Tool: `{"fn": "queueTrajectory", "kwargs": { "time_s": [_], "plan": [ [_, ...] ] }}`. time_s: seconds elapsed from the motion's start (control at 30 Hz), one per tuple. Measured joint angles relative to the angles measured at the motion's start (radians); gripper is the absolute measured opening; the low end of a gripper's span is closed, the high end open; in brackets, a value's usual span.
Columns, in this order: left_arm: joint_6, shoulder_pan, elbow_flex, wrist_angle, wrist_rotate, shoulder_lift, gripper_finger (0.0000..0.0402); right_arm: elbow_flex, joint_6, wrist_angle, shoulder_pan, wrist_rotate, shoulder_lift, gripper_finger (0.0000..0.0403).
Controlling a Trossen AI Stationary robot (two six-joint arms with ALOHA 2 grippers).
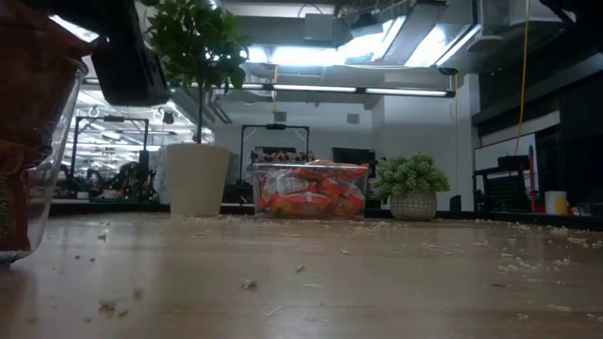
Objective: Sort Maruchan noodles
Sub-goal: Put the red noodle pack into the bottom transparent bin
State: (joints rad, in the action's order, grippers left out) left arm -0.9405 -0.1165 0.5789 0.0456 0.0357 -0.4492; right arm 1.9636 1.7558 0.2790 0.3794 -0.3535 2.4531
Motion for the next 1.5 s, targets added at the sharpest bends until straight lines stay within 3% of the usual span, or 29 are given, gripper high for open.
{"fn": "queueTrajectory", "kwargs": {
  "time_s": [0.23,0.43,0.6,0.7,0.83,0.93,1.03,1.13,1.23,1.4,1.5],
  "plan": [
    [0.0,0.0,0.0,0.025,-0.005,0.0,0.0,0.0,-0.004,0.013,0.009,-0.05,-0.023,0.0126],
    [0.0,0.0,0.0,0.037,-0.011,0.0,0.0,0.0,-0.082,0.007,0.05,-0.247,-0.031,0.0191],
    [0.0,0.0,0.0,0.041,-0.011,0.0,0.0,0.0,-0.145,0.007,0.089,-0.395,-0.05,0.0216],
    [-0.001,0.0,0.0,0.079,-0.026,0.0,0.0,0.0,-0.28,-0.02,0.104,-0.445,-0.079,0.0216],
    [0.006,-0.027,0.0,0.147,-0.154,-0.021,0.0,0.0,-0.579,-0.203,0.108,-0.5,-0.162,0.0206],
    [0.038,-0.094,0.0,0.15,-0.241,-0.073,0.0,0.0,-0.856,-0.44,0.105,-0.473,-0.25,0.0199],
    [0.071,-0.199,0.0,0.107,-0.247,-0.141,0.0,0.0,-1.093,-0.655,0.104,-0.411,-0.338,0.0192],
    [0.083,-0.315,0.0,0.063,-0.247,-0.216,0.0,0.0,-1.249,-0.836,0.112,-0.331,-0.407,0.0186],
    [0.084,-0.443,0.016,0.072,-0.228,-0.283,0.0,0.0,-1.345,-0.966,0.13,-0.318,-0.46,0.0181],
    [0.139,-0.628,0.115,0.146,-0.114,-0.381,0.0,0.0,-1.428,-1.084,0.163,-0.413,-0.497,0.0179],
    [0.173,-0.709,0.213,0.324,0.013,-0.435,0.0,0.0,-1.461,-1.106,0.174,-0.447,-0.497,0.0179]
  ]
}}
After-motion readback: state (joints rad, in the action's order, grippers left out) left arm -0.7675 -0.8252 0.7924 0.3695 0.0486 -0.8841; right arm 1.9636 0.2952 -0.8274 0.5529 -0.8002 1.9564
